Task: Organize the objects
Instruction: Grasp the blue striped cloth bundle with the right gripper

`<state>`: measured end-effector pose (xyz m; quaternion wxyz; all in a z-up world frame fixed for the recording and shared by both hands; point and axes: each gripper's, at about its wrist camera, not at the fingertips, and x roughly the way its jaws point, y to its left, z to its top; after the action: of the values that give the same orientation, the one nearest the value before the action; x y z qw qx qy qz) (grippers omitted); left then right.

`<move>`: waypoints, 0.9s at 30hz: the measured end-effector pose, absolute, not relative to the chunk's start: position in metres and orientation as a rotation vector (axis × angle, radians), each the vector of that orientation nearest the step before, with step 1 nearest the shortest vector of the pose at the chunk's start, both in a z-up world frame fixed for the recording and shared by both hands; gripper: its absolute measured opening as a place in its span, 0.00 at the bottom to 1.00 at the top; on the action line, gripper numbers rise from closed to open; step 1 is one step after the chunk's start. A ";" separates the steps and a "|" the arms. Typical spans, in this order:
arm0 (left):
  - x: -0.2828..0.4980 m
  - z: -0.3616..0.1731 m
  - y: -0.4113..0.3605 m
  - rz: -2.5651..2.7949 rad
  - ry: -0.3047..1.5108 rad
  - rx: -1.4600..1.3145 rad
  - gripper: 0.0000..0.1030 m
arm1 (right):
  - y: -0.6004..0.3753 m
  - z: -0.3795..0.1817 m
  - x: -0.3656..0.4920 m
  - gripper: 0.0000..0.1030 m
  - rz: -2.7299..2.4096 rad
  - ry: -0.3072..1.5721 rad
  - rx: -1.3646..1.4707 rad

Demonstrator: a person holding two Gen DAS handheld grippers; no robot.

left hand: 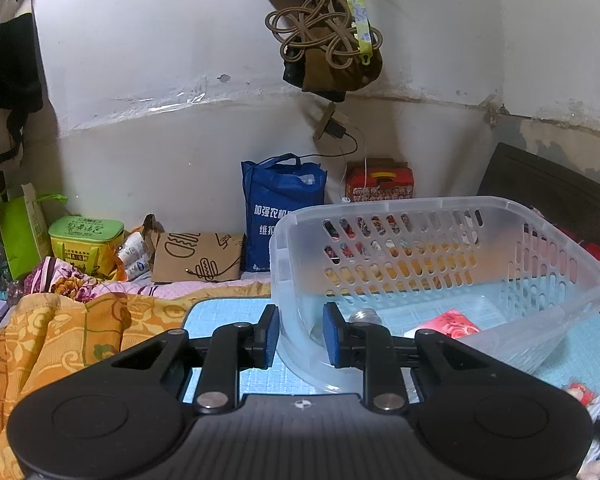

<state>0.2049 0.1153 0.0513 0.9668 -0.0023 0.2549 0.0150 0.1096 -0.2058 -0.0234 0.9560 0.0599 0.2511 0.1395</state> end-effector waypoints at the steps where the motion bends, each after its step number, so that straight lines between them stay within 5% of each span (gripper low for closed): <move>1: 0.205 0.051 0.115 0.032 0.515 -0.003 0.27 | -0.205 -0.026 0.107 1.00 0.301 0.507 0.127; 21: 0.207 0.051 0.114 0.041 0.505 0.026 0.28 | -0.191 -0.039 0.121 1.00 0.407 0.629 0.086; 27: 0.206 0.050 0.113 0.041 0.503 0.026 0.28 | -0.203 -0.039 0.111 0.93 0.411 0.583 0.106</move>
<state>0.2064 0.1128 0.0501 0.9682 0.0129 0.2490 0.0205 0.1105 -0.2027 -0.0394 0.9357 0.0518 0.2851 0.2012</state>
